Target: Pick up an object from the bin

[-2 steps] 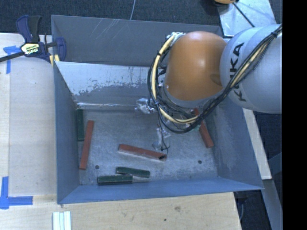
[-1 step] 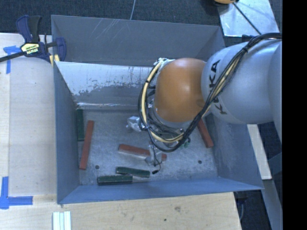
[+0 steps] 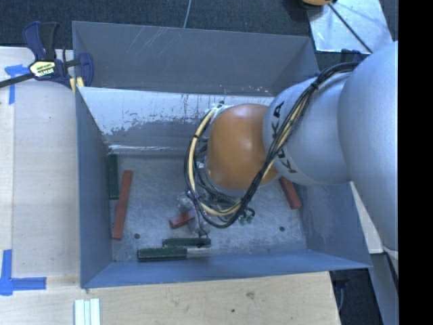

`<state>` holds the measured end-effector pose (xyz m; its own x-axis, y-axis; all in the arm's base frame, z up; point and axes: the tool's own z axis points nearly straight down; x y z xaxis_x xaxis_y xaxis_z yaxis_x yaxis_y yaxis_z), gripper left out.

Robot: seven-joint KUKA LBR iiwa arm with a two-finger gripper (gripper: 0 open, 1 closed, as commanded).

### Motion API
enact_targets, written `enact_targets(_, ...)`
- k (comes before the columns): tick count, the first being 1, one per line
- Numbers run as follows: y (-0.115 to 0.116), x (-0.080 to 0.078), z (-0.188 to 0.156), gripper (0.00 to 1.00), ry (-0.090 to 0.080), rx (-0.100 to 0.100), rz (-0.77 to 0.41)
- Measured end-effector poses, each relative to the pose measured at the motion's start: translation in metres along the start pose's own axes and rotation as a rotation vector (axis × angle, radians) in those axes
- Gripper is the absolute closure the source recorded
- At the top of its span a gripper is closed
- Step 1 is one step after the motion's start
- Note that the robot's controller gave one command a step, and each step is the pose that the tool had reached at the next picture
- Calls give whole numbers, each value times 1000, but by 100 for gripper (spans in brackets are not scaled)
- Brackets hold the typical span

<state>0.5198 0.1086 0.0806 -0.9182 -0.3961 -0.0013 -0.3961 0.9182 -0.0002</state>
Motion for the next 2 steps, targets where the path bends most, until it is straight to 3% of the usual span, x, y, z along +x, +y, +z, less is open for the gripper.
enact_targets(1, 0, 0, 0, 100, 0, 0, 0)
enact_targets(2, 8, -14, -150, 100, -3, 1, -62)
